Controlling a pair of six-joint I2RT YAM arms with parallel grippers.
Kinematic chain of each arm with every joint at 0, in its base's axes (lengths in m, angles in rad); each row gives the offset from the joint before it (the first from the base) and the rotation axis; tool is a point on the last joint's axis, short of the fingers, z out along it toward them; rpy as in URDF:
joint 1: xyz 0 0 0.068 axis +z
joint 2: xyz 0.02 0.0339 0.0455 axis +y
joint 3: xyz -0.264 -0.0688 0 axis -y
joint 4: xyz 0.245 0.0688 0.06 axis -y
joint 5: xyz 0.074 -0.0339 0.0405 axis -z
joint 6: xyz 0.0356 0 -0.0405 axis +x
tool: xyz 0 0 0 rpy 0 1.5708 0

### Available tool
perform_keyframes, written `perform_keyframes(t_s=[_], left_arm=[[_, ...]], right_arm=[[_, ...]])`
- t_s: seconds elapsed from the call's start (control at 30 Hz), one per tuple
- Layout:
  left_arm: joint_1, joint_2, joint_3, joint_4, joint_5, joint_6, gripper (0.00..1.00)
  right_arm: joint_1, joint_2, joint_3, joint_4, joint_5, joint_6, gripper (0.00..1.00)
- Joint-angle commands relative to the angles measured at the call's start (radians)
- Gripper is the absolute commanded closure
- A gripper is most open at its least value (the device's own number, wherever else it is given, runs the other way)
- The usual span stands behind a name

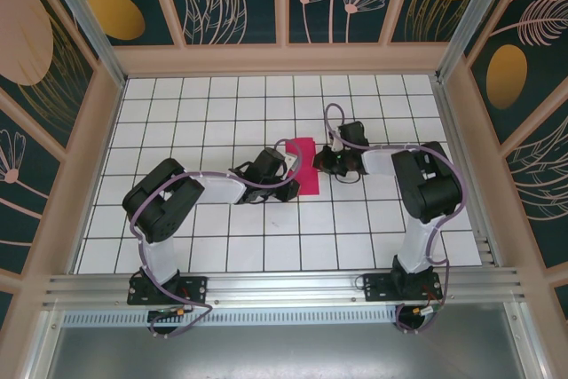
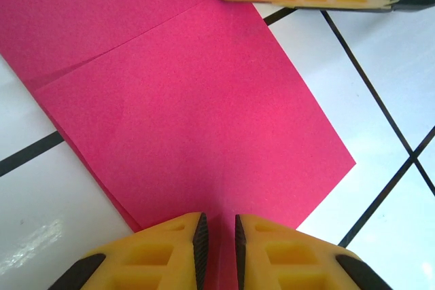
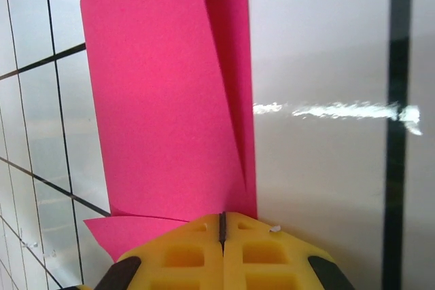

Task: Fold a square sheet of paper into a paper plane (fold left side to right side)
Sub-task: Fold the triangle a second time at the center of the table.

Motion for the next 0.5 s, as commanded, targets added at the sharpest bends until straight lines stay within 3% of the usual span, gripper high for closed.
perform_keyframes(t_s=[0.0,0.23,0.47], left_arm=[[-0.005,0.033,-0.043,-0.118,-0.030,-0.008,0.77],[-0.007,0.014,-0.039,-0.119,-0.035,-0.008,0.77],[-0.006,0.007,-0.037,-0.119,-0.036,-0.004,0.76]], right_arm=[[-0.025,-0.074,-0.009,-0.030,0.076,-0.040,1.00],[0.040,-0.190,-0.062,-0.042,0.069,-0.026,1.00],[0.110,-0.068,-0.015,0.006,0.049,0.018,1.00]])
